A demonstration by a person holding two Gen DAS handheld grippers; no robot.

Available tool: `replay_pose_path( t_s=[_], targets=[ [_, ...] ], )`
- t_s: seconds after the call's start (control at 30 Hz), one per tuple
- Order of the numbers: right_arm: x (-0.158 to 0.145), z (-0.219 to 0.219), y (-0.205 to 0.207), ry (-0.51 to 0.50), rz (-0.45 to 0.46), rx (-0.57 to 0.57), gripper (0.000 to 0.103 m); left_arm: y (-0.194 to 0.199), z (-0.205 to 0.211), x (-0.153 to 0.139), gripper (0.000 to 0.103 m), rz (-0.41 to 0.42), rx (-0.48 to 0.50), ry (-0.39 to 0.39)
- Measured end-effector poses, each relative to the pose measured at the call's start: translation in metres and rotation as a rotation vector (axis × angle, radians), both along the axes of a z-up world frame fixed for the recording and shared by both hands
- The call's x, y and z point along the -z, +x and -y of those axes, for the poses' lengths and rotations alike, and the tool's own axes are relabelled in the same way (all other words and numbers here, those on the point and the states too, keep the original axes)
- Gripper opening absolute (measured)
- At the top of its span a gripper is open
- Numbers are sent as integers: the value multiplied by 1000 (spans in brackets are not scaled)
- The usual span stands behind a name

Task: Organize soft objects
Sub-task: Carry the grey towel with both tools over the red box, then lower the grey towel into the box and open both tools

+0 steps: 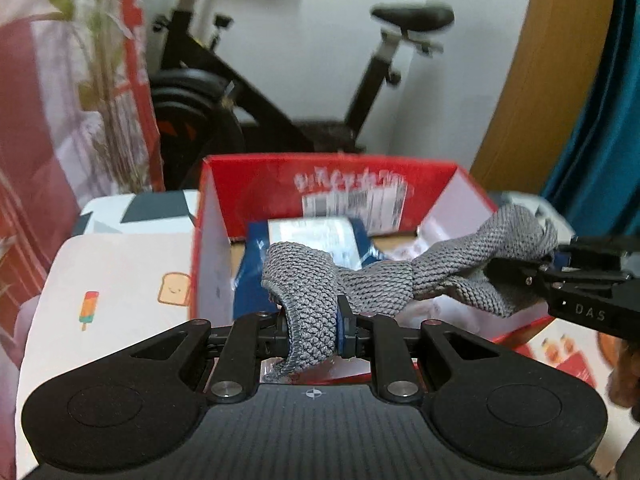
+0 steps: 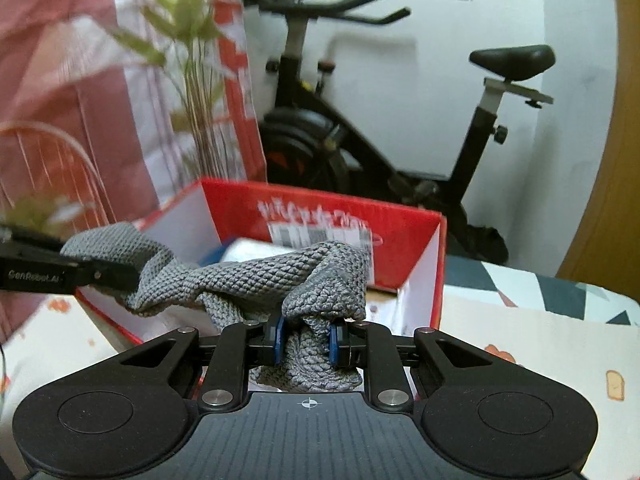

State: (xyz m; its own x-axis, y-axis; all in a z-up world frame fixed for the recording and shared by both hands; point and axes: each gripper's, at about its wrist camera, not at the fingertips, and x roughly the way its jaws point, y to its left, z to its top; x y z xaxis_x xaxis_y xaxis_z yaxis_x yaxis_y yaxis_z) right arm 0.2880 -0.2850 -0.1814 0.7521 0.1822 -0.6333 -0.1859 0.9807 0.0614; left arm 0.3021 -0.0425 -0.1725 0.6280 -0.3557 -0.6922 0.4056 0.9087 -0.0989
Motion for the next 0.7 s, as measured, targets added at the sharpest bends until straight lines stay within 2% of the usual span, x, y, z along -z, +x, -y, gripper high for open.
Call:
replay_pose_path(
  t_s=[0.2, 0.33, 0.5, 0.7],
  targets=[
    [21, -12, 21, -64, -112, -48, 18, 24, 20, 24, 19, -80, 65, 112],
    [33, -31, 35, -153, -170, -101, 17, 34, 28, 35, 19, -115, 94, 153],
    [43, -36, 55, -143, -260, -94, 17, 47, 33, 51, 19, -173, 108, 209],
    [51, -29, 64, -82, -338, -52, 17, 51, 35, 56, 21, -189, 108, 213]
  ],
)
